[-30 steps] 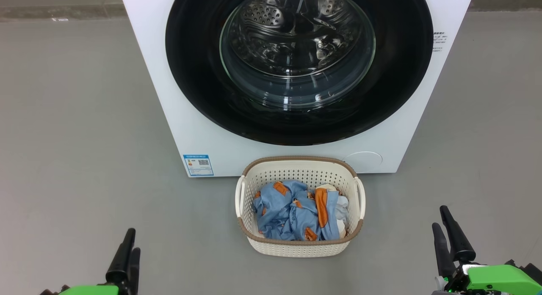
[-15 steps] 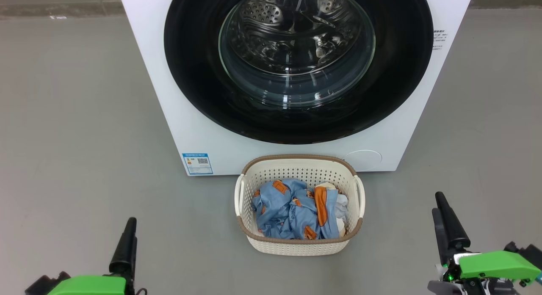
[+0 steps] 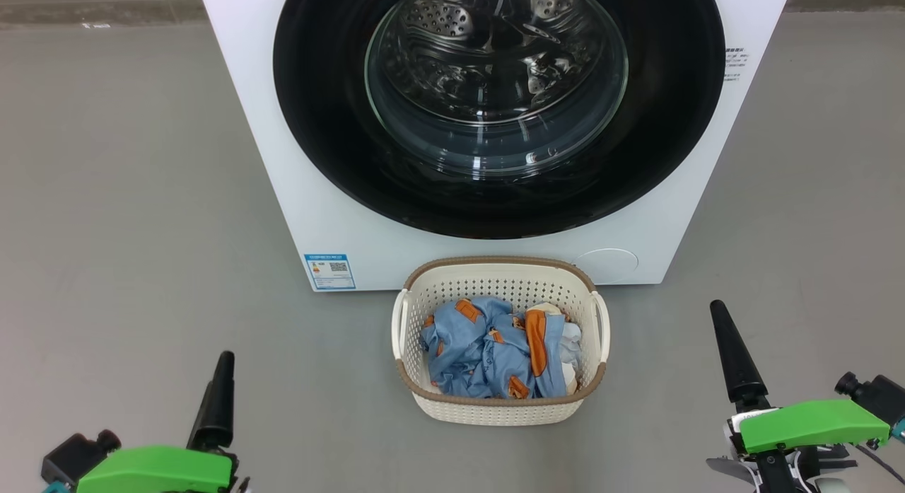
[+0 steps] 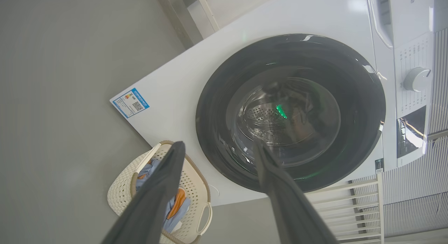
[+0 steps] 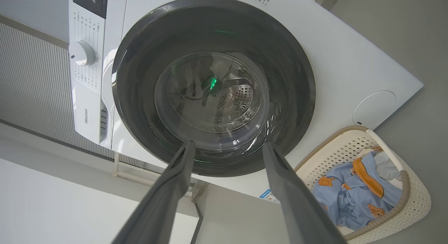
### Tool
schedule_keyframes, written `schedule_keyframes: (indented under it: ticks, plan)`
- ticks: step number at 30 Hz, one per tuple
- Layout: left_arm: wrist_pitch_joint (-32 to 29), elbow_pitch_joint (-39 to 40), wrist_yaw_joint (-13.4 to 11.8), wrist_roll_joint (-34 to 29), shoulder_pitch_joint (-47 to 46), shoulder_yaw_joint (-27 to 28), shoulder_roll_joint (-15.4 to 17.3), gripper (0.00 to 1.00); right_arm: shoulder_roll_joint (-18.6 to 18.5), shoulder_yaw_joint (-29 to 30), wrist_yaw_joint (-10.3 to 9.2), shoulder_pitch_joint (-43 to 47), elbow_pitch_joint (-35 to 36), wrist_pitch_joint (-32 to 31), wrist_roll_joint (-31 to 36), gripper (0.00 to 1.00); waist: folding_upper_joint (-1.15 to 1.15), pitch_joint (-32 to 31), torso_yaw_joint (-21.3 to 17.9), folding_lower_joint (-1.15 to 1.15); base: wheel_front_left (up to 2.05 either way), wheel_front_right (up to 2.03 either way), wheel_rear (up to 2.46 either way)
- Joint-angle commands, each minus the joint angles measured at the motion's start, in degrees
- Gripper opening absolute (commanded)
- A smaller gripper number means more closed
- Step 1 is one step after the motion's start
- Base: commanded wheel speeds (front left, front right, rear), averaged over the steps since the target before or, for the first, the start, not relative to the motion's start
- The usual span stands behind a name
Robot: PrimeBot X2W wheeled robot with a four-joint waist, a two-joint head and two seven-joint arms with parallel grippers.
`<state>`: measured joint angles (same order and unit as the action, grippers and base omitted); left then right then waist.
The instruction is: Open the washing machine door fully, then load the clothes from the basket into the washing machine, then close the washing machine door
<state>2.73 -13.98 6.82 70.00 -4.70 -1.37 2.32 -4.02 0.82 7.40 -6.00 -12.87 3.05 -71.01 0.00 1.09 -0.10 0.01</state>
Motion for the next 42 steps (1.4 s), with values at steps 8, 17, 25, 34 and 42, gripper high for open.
schedule_keyframes:
  ticks: [8,17,25,34,42]
  plan:
    - [2.02,2.24,0.34,-10.12,-3.12,0.8,0.94,1.0,-0.87,-0.92,0.05,-3.13,2.09,1.89,12.91,1.0,0.0,-0.08,-0.07,0.0,0.0,0.0,0.0]
    - [3.55,2.72,0.39,-19.76,-3.13,0.66,0.97,1.0,-0.66,-1.44,0.05,-3.51,2.66,3.4,26.33,1.0,0.0,-0.48,-0.22,0.0,0.0,0.0,0.0]
    - [4.92,2.73,0.43,-27.14,-3.4,0.18,1.1,1.0,-0.7,-2.06,0.06,-3.82,3.18,4.74,34.44,1.0,0.0,-0.68,-0.26,0.0,0.0,0.0,0.0]
    - [6.29,2.71,0.47,-33.28,-3.73,0.65,0.97,1.0,-1.01,-2.91,0.06,-4.3,3.63,6.08,40.67,1.0,0.0,-0.69,-0.3,0.0,0.0,0.0,0.0]
    - [7.65,2.52,0.51,-37.76,-4.26,-0.48,1.11,1.0,-1.07,-3.17,0.07,-4.79,3.65,7.42,46.63,1.0,0.0,-0.63,-0.33,0.0,0.0,0.0,0.0]
